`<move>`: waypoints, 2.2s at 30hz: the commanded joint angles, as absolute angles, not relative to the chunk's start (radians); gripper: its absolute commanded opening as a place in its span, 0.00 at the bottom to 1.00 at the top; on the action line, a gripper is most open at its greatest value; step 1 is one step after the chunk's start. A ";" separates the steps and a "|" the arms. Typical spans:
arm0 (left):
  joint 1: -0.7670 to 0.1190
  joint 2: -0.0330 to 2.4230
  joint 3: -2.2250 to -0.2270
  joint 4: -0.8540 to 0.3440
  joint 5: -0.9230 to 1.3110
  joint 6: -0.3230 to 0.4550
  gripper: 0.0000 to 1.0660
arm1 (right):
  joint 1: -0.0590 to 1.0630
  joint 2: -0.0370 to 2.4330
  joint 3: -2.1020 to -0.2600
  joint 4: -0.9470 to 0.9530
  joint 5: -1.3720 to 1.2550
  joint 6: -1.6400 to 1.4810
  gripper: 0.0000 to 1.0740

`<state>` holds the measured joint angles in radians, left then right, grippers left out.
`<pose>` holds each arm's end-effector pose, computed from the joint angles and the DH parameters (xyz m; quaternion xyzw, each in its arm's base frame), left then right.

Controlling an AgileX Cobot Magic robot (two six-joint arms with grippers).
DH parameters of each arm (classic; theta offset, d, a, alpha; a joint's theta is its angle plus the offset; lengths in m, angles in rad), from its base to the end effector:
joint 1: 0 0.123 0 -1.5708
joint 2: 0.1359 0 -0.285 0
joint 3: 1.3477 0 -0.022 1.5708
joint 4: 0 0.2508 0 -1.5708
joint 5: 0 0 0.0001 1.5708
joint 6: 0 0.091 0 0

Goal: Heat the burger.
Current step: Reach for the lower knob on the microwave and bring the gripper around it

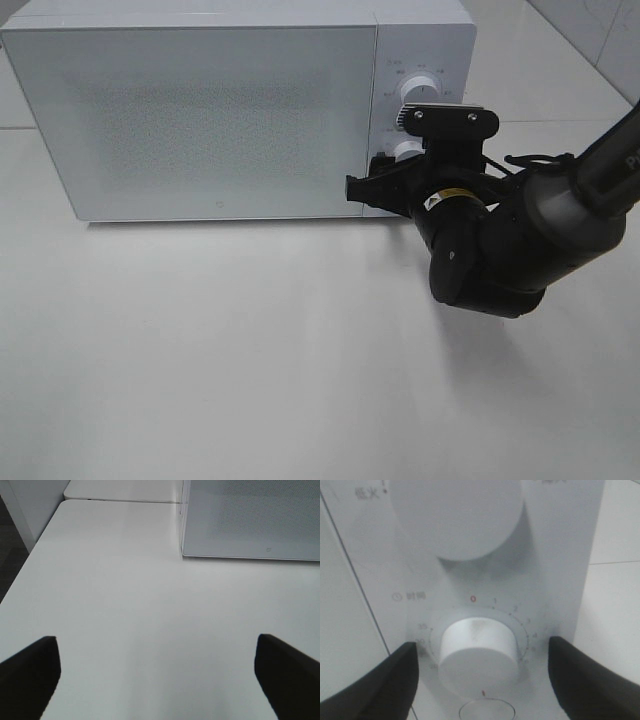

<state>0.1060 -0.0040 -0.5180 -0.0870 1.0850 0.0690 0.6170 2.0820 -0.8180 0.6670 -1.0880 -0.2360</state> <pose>-0.0080 -0.0079 0.2805 -0.0131 0.8529 0.0022 0.5219 0.3250 0.1694 0.1124 -0.0081 0.7620 0.0115 0.6474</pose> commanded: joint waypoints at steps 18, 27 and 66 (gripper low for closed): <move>0.110 -0.022 -0.516 -0.086 1.069 0.063 0.92 | 0.622 2.051 -0.833 0.597 -1.087 -0.209 0.18; 0.110 -0.022 -0.516 -0.086 1.069 0.063 0.92 | 0.622 2.051 -0.833 0.531 -1.093 -0.198 0.00; 0.110 -0.022 -0.516 -0.086 1.069 0.063 0.92 | 0.620 2.051 -0.833 0.258 -1.242 1.376 0.00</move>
<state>0.1060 -0.0040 -0.5180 -0.0870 1.0850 0.0690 0.6010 2.0710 -0.7820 0.4990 -1.1260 1.3330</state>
